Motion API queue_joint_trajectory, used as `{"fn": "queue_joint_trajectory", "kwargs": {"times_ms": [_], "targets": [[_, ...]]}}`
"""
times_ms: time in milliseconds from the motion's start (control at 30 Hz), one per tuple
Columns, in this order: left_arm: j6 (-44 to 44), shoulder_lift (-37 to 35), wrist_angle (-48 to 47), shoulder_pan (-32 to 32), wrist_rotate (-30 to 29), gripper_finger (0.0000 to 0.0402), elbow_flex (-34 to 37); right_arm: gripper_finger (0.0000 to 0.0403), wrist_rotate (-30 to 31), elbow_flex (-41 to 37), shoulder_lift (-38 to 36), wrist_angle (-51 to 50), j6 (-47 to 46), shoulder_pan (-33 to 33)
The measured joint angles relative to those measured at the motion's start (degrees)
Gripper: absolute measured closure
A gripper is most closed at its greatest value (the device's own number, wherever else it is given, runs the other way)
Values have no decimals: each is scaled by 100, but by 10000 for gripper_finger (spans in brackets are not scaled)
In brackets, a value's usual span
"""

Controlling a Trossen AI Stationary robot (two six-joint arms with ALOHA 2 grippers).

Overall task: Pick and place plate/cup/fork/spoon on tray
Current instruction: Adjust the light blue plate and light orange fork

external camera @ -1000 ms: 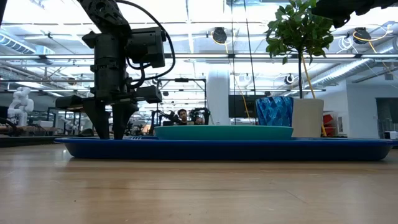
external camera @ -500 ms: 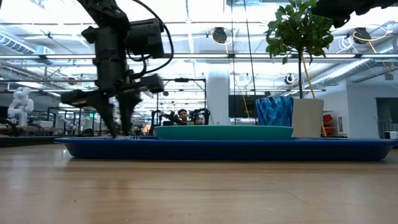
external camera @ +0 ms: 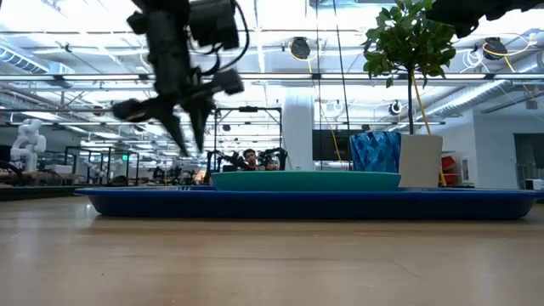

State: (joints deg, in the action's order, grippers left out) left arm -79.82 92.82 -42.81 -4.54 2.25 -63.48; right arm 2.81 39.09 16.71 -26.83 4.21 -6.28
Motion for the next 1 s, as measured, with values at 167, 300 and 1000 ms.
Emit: {"fn": "queue_joint_trajectory", "kwargs": {"times_ms": [167, 300, 1000], "targets": [[-43, 0, -365, 0, -85, 309, -276, 296, -2, 0, 0, 0, -7, 0], [-172, 23, -1032, -36, -292, 309, -276, 296, -4, 0, 1, 2, -50, 1], [751, 992, -391, -521, -29, 339, -274, 296, -4, 0, 2, 65, 14, 0]]}}
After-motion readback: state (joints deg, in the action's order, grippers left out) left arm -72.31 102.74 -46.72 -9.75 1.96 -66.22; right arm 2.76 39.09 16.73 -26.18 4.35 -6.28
